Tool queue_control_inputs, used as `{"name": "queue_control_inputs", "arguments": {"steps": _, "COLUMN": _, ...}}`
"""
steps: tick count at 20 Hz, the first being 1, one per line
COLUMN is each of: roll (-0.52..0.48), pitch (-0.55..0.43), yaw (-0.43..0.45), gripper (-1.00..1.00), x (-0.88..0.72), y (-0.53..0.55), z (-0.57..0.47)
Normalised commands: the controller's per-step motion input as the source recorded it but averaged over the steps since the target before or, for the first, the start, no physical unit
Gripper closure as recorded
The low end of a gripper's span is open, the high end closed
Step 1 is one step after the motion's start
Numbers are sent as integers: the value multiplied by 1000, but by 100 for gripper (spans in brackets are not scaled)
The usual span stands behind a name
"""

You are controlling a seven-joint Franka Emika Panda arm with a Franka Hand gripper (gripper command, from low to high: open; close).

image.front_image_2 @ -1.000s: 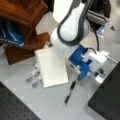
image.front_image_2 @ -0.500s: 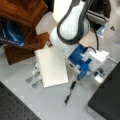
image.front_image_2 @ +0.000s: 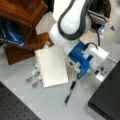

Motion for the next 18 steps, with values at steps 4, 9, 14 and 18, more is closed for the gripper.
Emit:
{"name": "queue_control_inputs", "arguments": {"steps": 4, "roll": -22, "pitch": 30, "yaw": -104, "gripper": 100, "x": 107, "y": 226, "z": 341}}
{"name": "queue_control_inputs", "arguments": {"steps": 9, "roll": -30, "pitch": 83, "yaw": -100, "gripper": 100, "x": -2, "y": 260, "z": 541}}
{"name": "queue_control_inputs", "arguments": {"steps": 14, "roll": -37, "pitch": 76, "yaw": -112, "gripper": 100, "x": -15, "y": 253, "z": 488}}
{"name": "queue_control_inputs", "arguments": {"steps": 18, "roll": -44, "pitch": 45, "yaw": -106, "gripper": 100, "x": -3, "y": 205, "z": 337}}
